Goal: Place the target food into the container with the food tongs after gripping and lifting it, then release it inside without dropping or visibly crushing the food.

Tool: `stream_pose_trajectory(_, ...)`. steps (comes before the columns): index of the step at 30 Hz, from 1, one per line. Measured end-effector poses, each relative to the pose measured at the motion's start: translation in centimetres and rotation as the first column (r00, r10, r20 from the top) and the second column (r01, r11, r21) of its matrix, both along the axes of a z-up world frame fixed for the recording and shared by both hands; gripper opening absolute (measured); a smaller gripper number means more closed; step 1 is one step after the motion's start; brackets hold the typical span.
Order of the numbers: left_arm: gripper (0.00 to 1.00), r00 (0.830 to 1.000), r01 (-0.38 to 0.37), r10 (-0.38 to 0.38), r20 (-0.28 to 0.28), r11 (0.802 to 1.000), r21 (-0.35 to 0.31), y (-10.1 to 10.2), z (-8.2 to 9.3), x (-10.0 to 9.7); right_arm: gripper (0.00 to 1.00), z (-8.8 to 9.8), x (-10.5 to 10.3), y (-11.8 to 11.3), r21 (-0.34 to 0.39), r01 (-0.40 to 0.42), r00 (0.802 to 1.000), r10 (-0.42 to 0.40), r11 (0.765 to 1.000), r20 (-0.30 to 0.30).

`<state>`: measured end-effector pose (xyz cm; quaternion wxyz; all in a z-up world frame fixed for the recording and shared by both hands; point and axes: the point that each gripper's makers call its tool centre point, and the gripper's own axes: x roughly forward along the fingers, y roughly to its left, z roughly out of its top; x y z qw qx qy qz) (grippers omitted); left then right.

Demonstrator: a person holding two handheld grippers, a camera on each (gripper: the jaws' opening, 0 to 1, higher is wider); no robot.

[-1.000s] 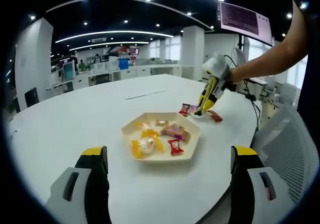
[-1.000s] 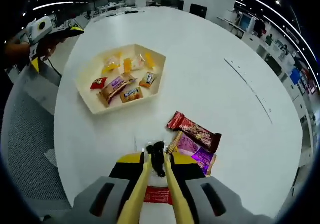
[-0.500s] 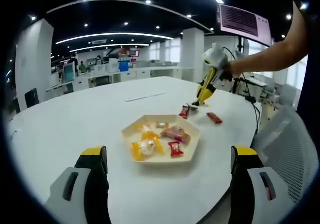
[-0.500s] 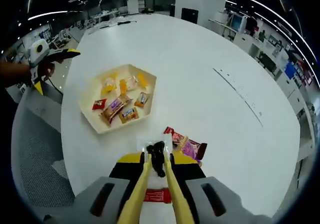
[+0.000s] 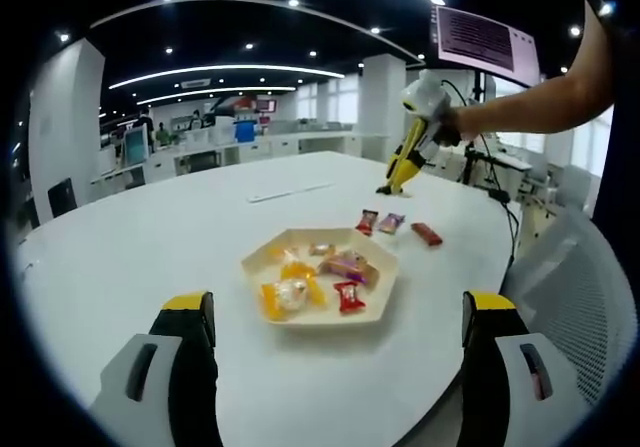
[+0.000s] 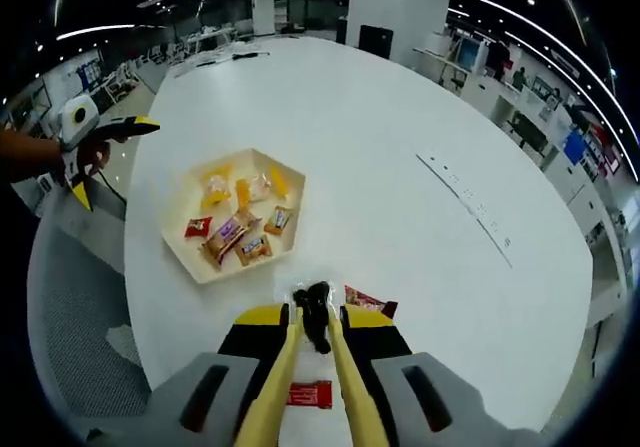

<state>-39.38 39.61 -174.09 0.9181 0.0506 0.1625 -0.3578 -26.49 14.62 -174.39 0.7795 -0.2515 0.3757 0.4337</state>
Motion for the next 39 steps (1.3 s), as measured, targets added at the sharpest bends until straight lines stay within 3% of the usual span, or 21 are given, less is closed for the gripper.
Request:
stream_pose_trajectory(11,0.99,1.000,-0.003,0.003,0.001,1.000,-0.001,-0.1,0.2,0.0,0.20,0.7,0.0,1.8,0.001,-0.022,1.000,0.022,1.000,0.010)
stream_pose_trajectory(39,0.99,1.000,-0.016,0.017,0.010,1.000,-0.006,0.3,0.4,0.1,0.20,2.3,-0.7,12.0,0.047,-0.155,0.988,0.153,0.987,0.028)
